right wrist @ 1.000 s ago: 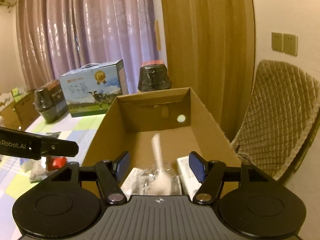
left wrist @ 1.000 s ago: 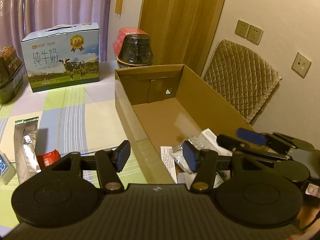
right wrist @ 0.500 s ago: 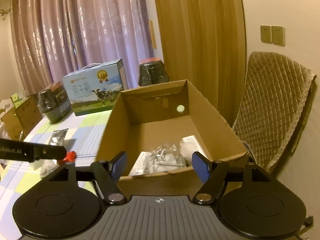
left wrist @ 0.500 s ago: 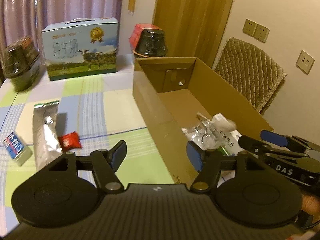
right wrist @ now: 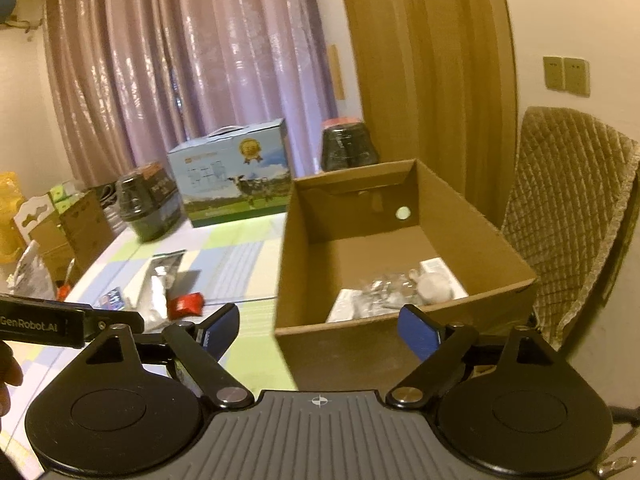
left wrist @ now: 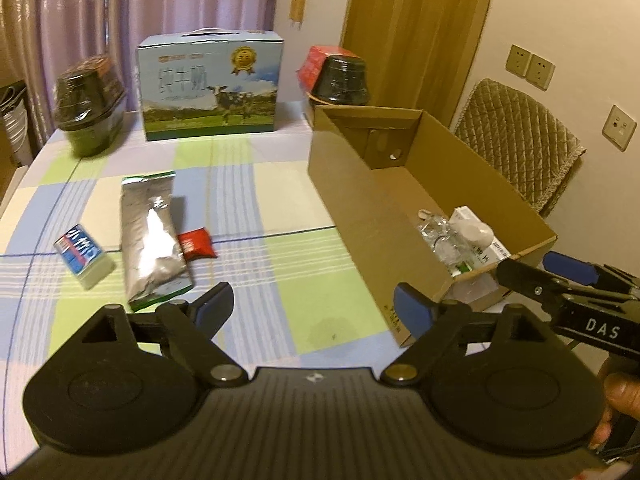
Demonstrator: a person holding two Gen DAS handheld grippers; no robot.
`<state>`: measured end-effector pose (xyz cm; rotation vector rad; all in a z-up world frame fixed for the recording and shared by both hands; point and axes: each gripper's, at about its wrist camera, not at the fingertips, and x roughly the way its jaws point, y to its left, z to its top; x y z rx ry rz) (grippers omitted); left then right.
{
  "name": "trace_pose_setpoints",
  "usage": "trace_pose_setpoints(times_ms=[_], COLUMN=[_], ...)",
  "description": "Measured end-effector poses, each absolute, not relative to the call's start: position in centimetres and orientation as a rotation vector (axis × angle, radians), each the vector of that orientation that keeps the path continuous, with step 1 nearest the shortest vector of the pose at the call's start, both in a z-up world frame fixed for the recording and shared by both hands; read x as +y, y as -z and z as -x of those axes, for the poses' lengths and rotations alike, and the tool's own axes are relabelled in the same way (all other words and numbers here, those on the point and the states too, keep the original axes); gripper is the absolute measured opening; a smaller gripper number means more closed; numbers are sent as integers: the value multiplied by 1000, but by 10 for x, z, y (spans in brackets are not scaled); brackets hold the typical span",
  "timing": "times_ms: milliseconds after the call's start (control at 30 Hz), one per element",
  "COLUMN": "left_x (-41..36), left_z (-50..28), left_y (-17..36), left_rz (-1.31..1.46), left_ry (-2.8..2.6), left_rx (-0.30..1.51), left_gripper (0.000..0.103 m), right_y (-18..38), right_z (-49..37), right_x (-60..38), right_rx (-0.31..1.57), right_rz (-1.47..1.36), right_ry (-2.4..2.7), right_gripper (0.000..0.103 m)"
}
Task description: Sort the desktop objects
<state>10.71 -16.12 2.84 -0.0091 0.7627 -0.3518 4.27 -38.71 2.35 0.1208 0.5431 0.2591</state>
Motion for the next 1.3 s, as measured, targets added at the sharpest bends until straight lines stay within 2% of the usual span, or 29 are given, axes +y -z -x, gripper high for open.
trace_pose_setpoints(times_ms=[633, 1300], left_x=[-95, -6], left_z=[-83, -86], left_y=[-18, -3], left_rz=[17, 68], left_ry=[246, 74], left_rx=[785, 813], left_gripper=[94, 95], right_y=[-24, -11], right_z=[-31, -35], right_x=[-331, -273], right_rx=[571, 613], right_rz=[-83, -14], right_ry=[-371, -486], right_gripper=[101, 101])
